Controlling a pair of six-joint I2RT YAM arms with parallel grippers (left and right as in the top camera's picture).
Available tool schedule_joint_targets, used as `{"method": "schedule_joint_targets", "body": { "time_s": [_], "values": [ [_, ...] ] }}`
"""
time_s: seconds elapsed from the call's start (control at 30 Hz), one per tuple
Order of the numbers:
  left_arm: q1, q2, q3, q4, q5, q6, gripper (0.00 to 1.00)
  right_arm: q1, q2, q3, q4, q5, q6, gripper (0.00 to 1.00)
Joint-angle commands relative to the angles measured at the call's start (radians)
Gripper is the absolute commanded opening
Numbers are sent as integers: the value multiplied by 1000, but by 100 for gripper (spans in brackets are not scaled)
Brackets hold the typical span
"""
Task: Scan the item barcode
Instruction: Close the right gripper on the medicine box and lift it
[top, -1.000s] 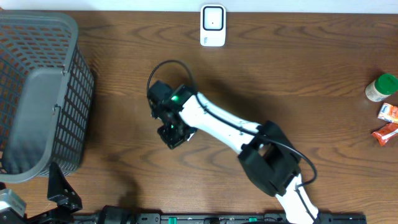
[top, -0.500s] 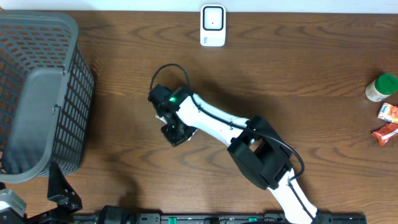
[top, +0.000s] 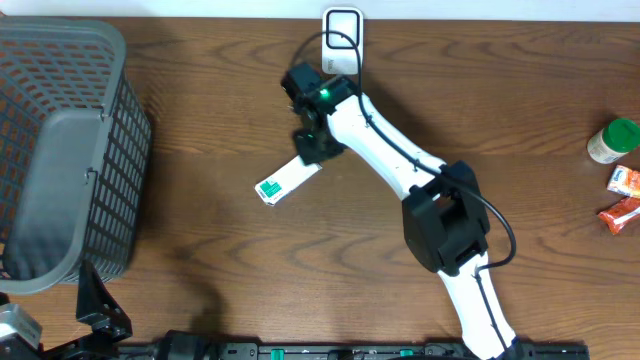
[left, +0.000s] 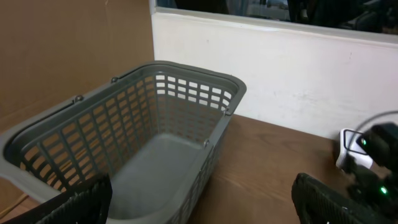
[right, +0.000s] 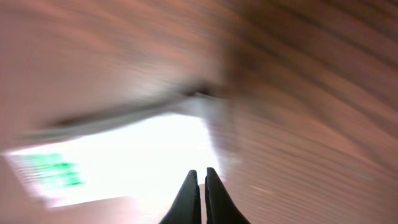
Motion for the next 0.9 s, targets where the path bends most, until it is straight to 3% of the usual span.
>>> {"method": "schedule_joint_targets", "body": {
  "time_s": [0.0, 0.43, 0.7, 0.87],
  "values": [
    [4, 1, 1, 2, -6, -8, 93, 47, -11, 30, 50, -280, 14, 1],
    [4, 1, 1, 1, -6, -8, 93, 133, 103, 27, 360, -206, 154, 1],
    [4, 1, 1, 2, -6, -8, 93, 135, 158, 27, 355, -184, 195, 1],
    [4, 1, 1, 1, -6, -8, 93, 134, 158, 27, 252, -185, 180, 1]
  ]
}}
